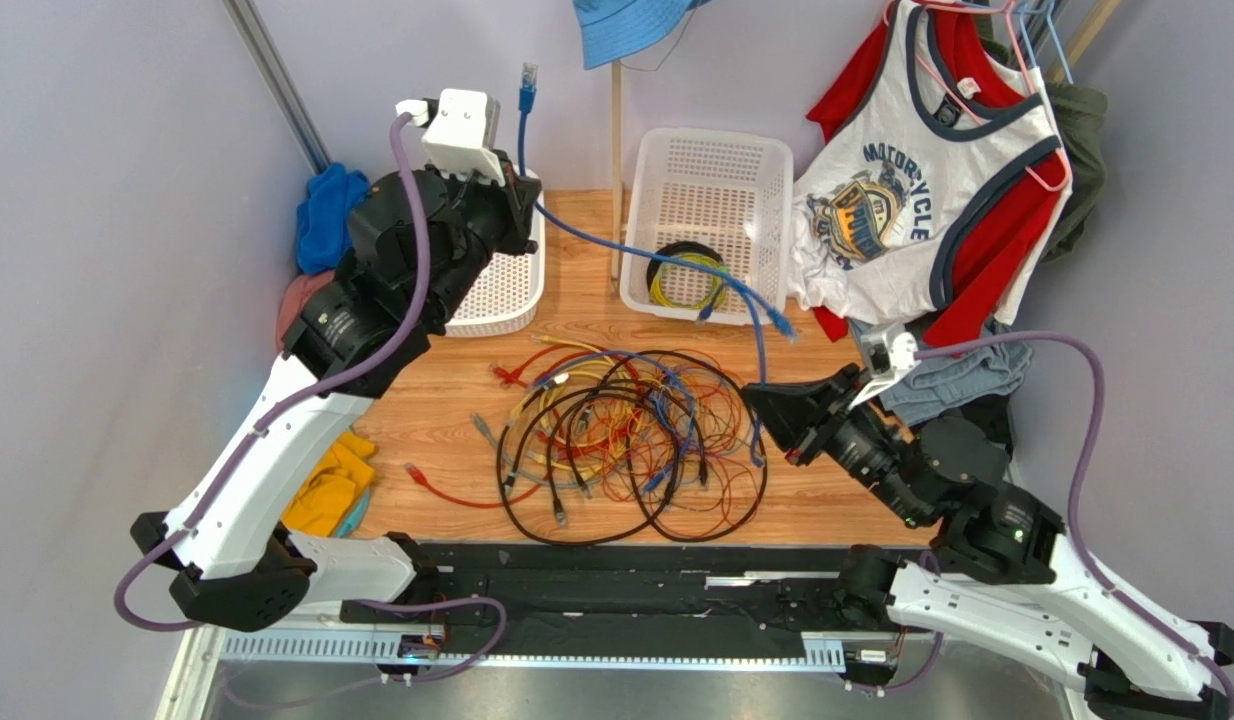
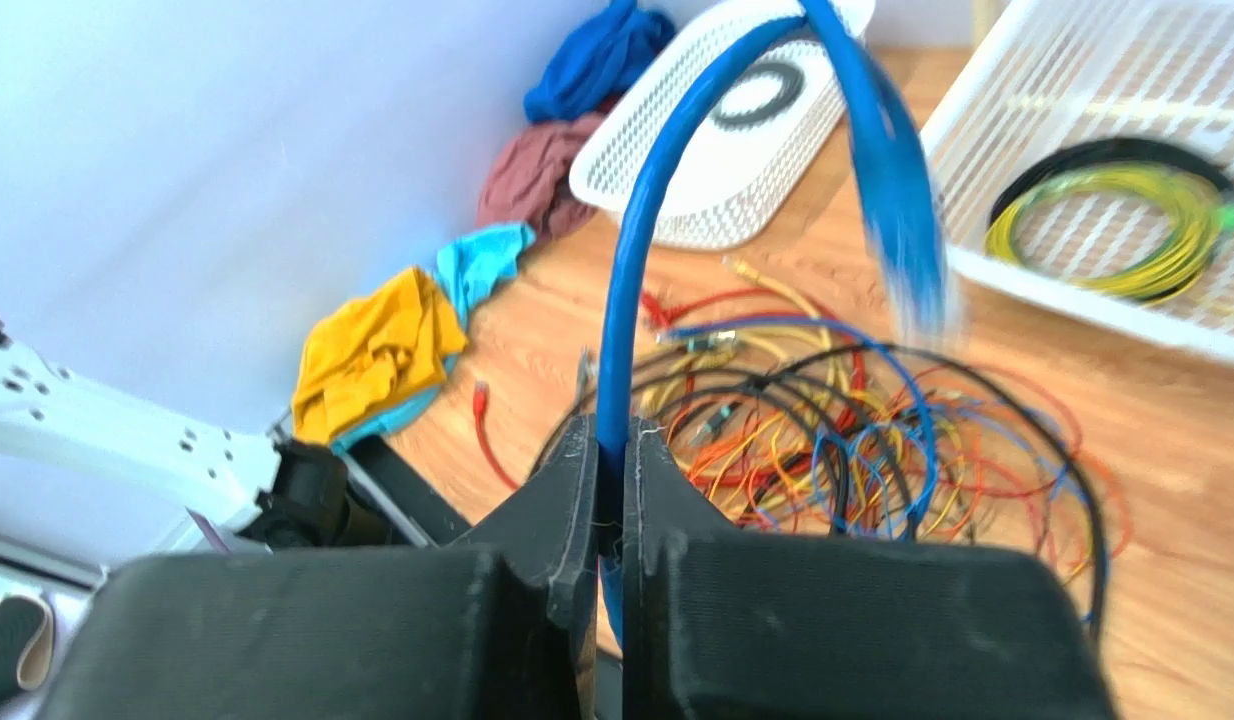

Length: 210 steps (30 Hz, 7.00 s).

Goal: Untangle the cables

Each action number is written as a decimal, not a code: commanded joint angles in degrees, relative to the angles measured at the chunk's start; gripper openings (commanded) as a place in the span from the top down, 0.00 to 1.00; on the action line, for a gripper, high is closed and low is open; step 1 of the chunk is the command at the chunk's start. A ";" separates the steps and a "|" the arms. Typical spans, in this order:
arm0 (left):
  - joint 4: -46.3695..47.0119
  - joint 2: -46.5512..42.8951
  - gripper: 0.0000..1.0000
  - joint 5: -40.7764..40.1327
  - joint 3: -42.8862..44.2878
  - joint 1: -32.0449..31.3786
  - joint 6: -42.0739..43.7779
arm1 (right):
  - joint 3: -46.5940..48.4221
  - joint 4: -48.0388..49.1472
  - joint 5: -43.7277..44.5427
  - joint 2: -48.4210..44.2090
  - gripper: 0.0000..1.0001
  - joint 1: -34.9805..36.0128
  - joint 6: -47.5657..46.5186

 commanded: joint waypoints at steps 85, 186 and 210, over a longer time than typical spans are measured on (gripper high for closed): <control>15.15 54.68 1.00 -4.63 35.20 38.50 5.57 | -17.53 6.68 2.06 14.77 1.00 0.22 8.22; 6.38 5.45 1.00 31.79 -17.22 17.48 -15.46 | -14.19 5.10 2.06 5.99 0.36 0.22 3.91; -4.99 48.97 1.00 19.73 22.48 34.19 -2.97 | -18.15 7.47 5.22 8.09 0.44 0.13 1.45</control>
